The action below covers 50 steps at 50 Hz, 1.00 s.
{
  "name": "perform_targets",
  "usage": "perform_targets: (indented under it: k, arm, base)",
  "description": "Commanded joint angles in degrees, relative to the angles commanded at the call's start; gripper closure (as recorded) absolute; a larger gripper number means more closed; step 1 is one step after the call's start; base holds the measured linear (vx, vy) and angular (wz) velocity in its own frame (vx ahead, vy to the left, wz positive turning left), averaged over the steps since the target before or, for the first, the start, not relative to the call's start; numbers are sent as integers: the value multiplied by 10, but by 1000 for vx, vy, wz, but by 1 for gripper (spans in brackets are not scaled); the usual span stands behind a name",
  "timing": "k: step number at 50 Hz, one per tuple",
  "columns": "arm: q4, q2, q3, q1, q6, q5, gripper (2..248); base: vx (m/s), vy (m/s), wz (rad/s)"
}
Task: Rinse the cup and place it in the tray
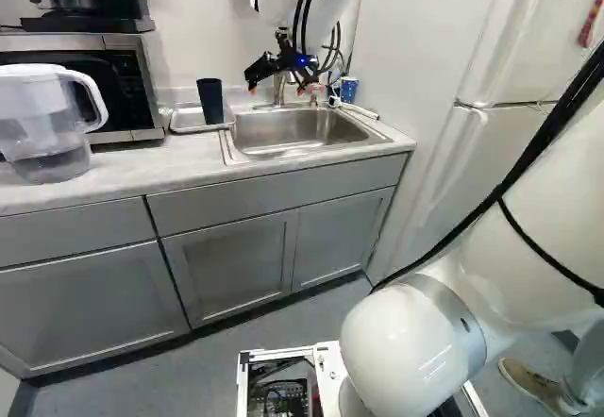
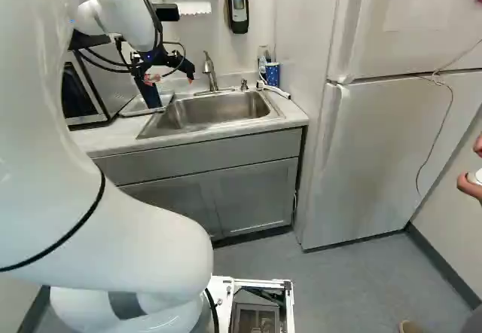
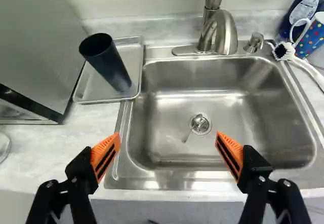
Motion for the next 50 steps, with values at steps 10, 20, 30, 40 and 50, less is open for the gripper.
perform_targets:
  k: [10,20,30,40,50]
  arm:
    - [0,0,0,0,0,0,3]
    - [0,0,0,0,0,0,3]
    - [0,0,0,0,0,0,3]
    - [0,0,0,0,0,0,3]
    - [0,0,0,0,0,0,3]
  base:
    - [-107,-2,12]
    - [-104,-1,11]
    - [-103,0,12]
    - [-100,0,11]
    - [-101,-1,10]
